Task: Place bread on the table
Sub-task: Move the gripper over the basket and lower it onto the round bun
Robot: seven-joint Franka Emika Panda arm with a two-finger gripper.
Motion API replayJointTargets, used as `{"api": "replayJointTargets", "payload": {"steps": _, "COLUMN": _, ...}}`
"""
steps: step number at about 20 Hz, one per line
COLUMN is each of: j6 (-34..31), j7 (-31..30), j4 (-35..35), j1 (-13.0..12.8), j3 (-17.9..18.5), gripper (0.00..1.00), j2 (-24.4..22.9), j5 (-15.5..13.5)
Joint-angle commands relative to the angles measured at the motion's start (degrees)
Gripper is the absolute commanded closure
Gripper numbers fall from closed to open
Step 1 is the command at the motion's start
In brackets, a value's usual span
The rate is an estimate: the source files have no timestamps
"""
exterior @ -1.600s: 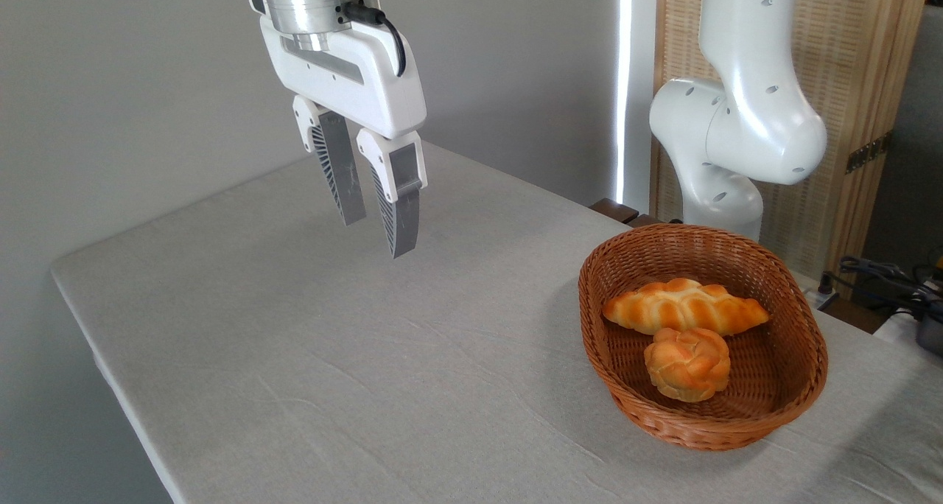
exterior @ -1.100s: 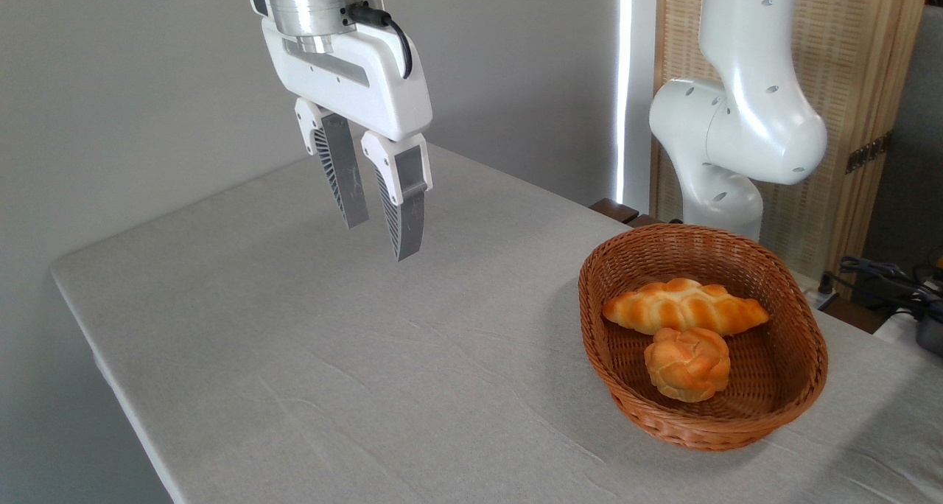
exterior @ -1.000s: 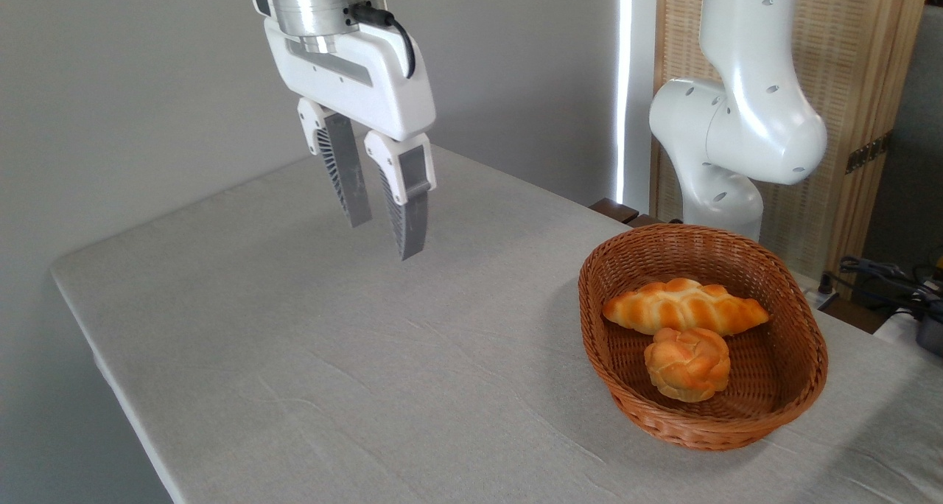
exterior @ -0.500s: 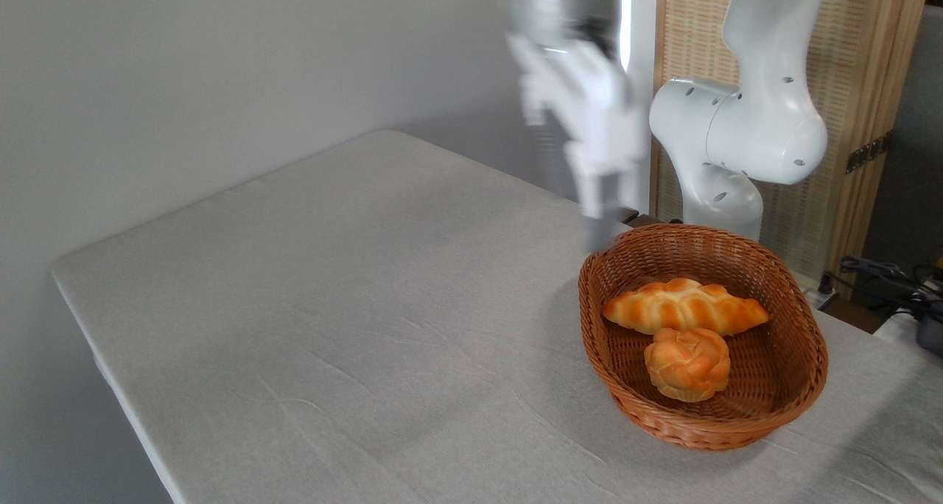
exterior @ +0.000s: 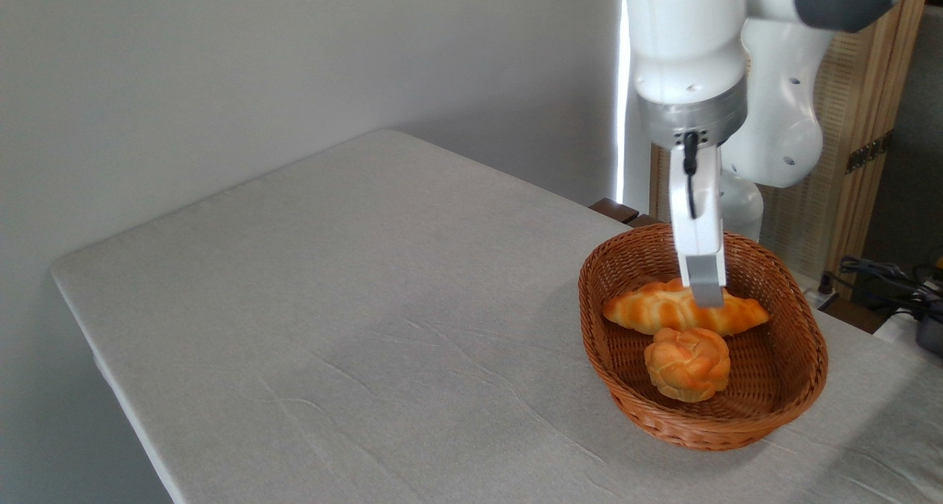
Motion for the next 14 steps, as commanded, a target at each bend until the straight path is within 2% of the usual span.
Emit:
{"api": "replayJointTargets", "payload": {"steps": 1, "j6": 9.53, "j7": 0.27, "j4": -2.1, "j1": -1.55, "j3": 2.36, "gripper": 0.0, "j2": 0.83, "j5": 4.13}}
{"api": "replayJointTargets", "payload": {"steps": 3, "j6": 13.41, "j7": 0.27, "j4": -3.06, "j1": -1.64, "j3": 3.69, "gripper": 0.0, "j2": 2.24, "j5": 4.31}}
{"api": "replayJointTargets", "payload": {"steps": 5, "j6": 14.48, "j7": 0.35, "j4": -3.85, "j1": -1.73, "j3": 4.92, "gripper": 0.0, "j2": 2.25, "j5": 5.1}}
{"api": "replayJointTargets", "payload": {"steps": 11, "j6": 17.64, "j7": 0.35, "j4": -7.2, "j1": -1.73, "j3": 5.01, "gripper": 0.01, "j2": 2.51, "j5": 5.27}}
{"api": "replayJointTargets", "payload": {"steps": 13, "j6": 18.43, "j7": 0.35, "j4": -7.81, "j1": -2.08, "j3": 4.92, "gripper": 0.14, "j2": 3.03, "j5": 5.19}}
{"api": "replayJointTargets", "payload": {"steps": 14, "j6": 18.87, "j7": 0.44, "j4": -8.07, "j1": -2.26, "j3": 5.01, "gripper": 0.27, "j2": 3.21, "j5": 5.27}}
